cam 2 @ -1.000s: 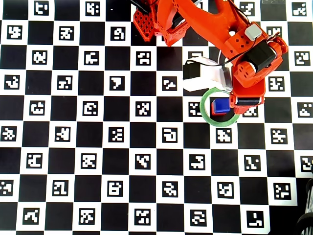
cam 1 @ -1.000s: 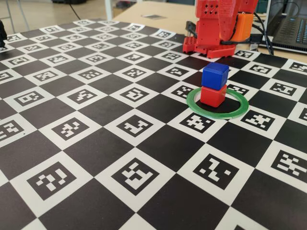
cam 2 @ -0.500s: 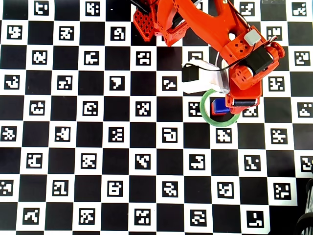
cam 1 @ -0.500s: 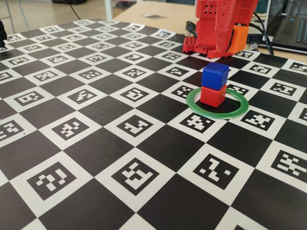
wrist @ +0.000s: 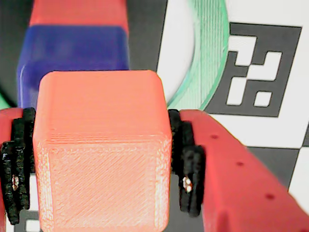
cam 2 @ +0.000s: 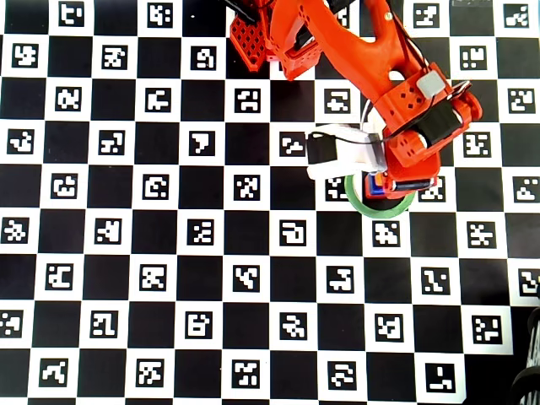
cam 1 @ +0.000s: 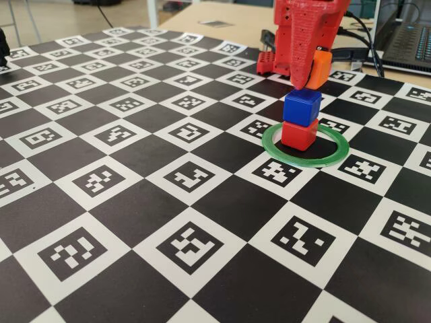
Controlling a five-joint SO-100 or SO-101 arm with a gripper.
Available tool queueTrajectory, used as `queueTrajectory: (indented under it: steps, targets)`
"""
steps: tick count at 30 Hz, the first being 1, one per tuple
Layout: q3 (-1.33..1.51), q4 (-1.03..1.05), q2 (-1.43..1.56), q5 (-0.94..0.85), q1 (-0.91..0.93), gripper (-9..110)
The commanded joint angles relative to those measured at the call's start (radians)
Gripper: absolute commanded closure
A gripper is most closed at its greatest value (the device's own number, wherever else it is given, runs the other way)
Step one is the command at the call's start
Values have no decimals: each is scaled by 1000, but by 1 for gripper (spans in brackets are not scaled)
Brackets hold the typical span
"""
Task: Grab the red cube then put it in the green circle then put the blue cube on top and finally the orange cube on top
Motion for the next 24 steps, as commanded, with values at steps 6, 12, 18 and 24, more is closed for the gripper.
queueTrajectory:
  steps: [6, 12, 18, 24]
  targets:
    - [-112, 11, 15, -20, 20, 96]
    - [-115, 3, -2, -9, 21, 96]
    - [-117, -3, -17, 0, 9, 96]
    - [-129, -8, -18, 14, 2, 96]
